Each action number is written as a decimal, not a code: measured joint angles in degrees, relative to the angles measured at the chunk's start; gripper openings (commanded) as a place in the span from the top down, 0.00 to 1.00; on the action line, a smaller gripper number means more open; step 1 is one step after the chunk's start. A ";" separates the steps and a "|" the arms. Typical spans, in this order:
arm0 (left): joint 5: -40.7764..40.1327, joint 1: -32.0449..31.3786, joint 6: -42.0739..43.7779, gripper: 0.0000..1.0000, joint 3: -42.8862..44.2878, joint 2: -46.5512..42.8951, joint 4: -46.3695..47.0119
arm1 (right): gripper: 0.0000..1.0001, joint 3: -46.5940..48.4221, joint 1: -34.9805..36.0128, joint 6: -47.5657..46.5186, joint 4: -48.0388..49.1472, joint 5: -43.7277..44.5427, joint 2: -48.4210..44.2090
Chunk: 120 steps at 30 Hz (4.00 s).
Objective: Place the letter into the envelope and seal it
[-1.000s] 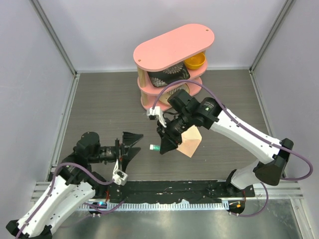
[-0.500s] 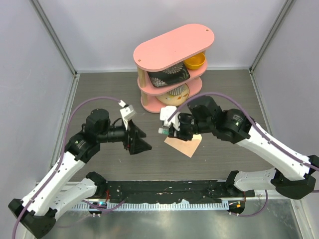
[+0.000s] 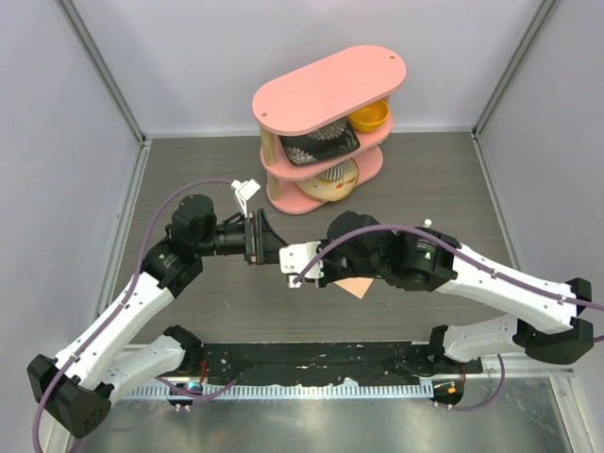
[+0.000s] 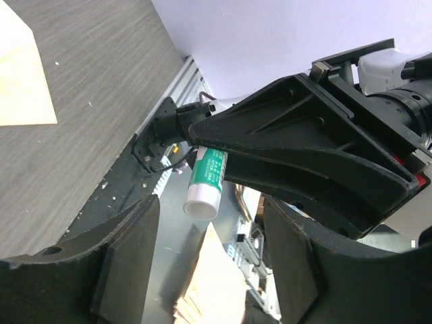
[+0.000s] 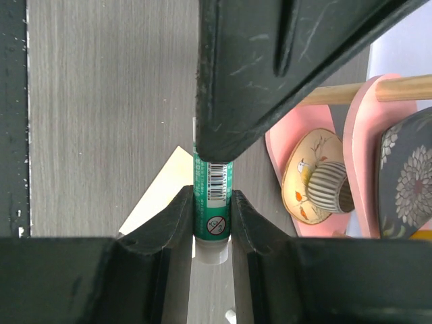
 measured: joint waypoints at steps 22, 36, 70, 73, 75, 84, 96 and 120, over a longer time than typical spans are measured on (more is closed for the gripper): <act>4.94 1.53 -12.90 0.62 -6.40 0.09 12.94 | 0.99 0.52 1.55 -1.97 1.20 2.95 0.72; 7.50 2.51 -13.27 1.00 -7.69 0.07 15.74 | 0.99 0.74 1.66 -1.46 1.14 1.20 0.31; 12.37 0.31 155.86 0.82 -14.43 -22.82 -13.22 | 0.99 8.55 -16.13 27.96 -5.88 -54.25 17.73; 11.61 0.24 161.04 0.62 -16.96 -23.19 -9.46 | 0.99 8.17 -17.03 28.61 -6.25 -54.10 17.73; 8.39 0.31 160.36 0.52 -16.74 -24.44 -9.88 | 0.99 8.20 -18.32 28.92 -6.82 -54.53 17.57; 1.90 1.03 111.54 0.38 5.46 -16.50 -27.58 | 0.99 8.15 -22.88 25.42 -7.74 -44.02 9.27; 9.07 5.51 11.61 0.34 -5.09 -1.53 4.74 | 0.99 5.51 -16.90 9.60 -5.33 -26.77 0.24; 6.80 4.68 -9.22 0.47 -5.09 2.12 9.68 | 0.99 3.61 -4.37 0.90 -4.48 -9.29 1.64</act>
